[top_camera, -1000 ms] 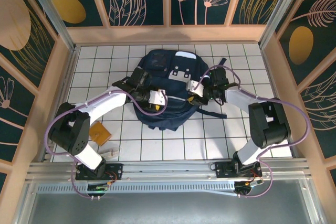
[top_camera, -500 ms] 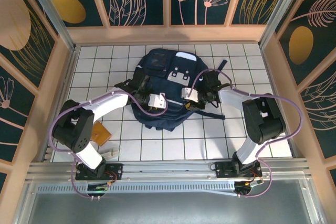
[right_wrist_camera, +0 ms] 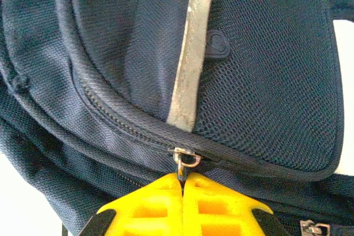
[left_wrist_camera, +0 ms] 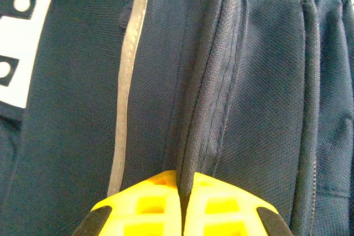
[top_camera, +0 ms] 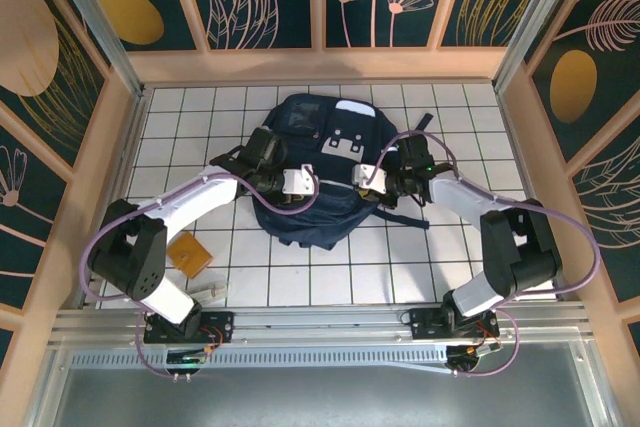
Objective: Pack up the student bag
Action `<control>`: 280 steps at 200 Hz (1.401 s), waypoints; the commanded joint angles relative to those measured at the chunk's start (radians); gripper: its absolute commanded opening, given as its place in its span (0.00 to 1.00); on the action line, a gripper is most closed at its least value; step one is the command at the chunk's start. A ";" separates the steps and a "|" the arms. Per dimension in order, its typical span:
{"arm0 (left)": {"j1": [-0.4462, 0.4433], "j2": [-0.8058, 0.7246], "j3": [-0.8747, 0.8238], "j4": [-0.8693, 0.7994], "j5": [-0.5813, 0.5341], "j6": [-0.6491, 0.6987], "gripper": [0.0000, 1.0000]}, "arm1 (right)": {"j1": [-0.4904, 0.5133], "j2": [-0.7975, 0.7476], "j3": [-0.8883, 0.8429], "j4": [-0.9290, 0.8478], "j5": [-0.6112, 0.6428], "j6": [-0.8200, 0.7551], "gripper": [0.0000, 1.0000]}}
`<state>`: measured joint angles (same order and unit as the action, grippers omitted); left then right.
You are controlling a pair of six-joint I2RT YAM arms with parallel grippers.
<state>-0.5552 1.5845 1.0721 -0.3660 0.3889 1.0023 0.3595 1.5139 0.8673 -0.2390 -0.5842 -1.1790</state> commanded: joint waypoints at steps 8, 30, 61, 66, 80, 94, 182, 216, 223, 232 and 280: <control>-0.006 -0.020 0.056 0.093 0.098 -0.156 0.00 | 0.015 -0.090 -0.020 -0.074 -0.136 0.001 0.00; -0.006 0.012 0.090 0.075 0.075 -0.200 0.00 | 0.021 -0.132 -0.024 -0.129 -0.157 -0.011 0.00; -0.008 0.031 0.098 0.073 0.098 -0.194 0.00 | 0.031 -0.177 -0.043 -0.137 -0.220 0.000 0.00; -0.007 0.032 0.098 0.075 0.108 -0.196 0.00 | 0.036 -0.180 -0.046 -0.123 -0.236 0.013 0.00; -0.008 0.031 0.097 0.092 0.134 -0.213 0.00 | 0.052 -0.183 -0.061 -0.075 -0.285 0.057 0.00; -0.007 0.032 0.091 0.110 0.161 -0.228 0.00 | 0.076 -0.174 -0.074 -0.015 -0.310 0.117 0.00; -0.006 0.002 0.087 0.090 0.248 -0.219 0.00 | -0.135 -0.463 -0.309 0.359 -0.277 0.440 0.46; -0.006 0.002 0.105 0.103 0.294 -0.233 0.00 | -0.182 -0.417 -0.313 0.354 -0.275 0.439 0.47; -0.007 0.005 0.108 0.104 0.301 -0.232 0.00 | -0.180 -0.392 -0.306 0.354 -0.275 0.438 0.48; -0.006 0.008 0.113 0.102 0.307 -0.231 0.00 | -0.179 -0.363 -0.296 0.366 -0.279 0.450 0.47; -0.008 0.014 0.126 0.097 0.339 -0.236 0.00 | -0.166 -0.243 -0.252 0.398 -0.256 0.440 0.45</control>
<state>-0.5571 1.6196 1.1488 -0.3107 0.5888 0.7784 0.1833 1.2400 0.5781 0.1081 -0.8497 -0.7448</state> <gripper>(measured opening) 0.048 0.457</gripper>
